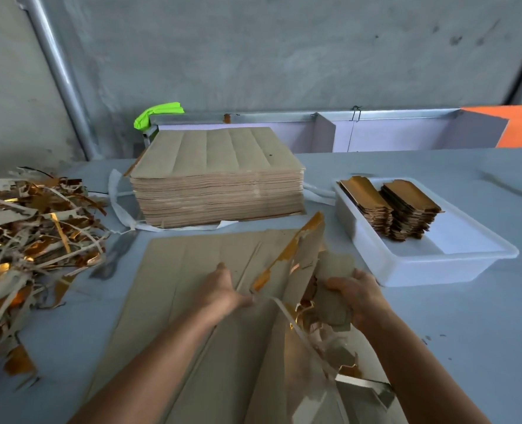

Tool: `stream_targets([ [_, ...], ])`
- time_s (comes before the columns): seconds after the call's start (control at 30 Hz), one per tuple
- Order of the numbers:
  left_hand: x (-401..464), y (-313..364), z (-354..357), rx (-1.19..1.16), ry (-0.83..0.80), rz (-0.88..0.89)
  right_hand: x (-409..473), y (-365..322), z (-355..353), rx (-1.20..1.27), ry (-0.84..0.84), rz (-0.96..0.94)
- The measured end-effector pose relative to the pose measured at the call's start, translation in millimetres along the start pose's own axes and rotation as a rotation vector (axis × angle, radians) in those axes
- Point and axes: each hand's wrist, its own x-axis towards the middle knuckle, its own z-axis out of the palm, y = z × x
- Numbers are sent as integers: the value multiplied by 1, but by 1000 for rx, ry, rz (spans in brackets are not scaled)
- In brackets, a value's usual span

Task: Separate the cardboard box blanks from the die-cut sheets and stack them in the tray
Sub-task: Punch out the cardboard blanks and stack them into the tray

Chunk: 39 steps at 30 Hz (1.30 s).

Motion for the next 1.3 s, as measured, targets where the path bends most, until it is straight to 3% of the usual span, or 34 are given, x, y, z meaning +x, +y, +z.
stream_targets([
  [0.23,7,4,4,112,-10,28,33,-14,9,56,152,-57],
  [0.43,21,48,0,-41,321,400,60,-26,13,70,114,-64],
  [0.53,38,83,6,-55,203,508,67,-28,13,75,83,-56],
  [0.67,62,113,21,-145,-66,438,71,-25,21,44,50,-125],
  [0.8,72,115,34,-191,-59,395,78,-28,32,-49,38,-183],
  [0.97,78,105,40,-311,-113,377,94,-34,40,-171,13,-109],
  [1.07,84,100,32,-424,21,318,98,-39,34,-135,27,-26],
  [1.17,99,89,7,-523,275,37,95,-43,21,-27,-64,29],
  [1.23,104,82,-9,-300,364,2,89,-42,16,-2,-152,8],
  [1.3,100,81,-16,-93,395,181,82,-44,17,-9,-203,-49],
])
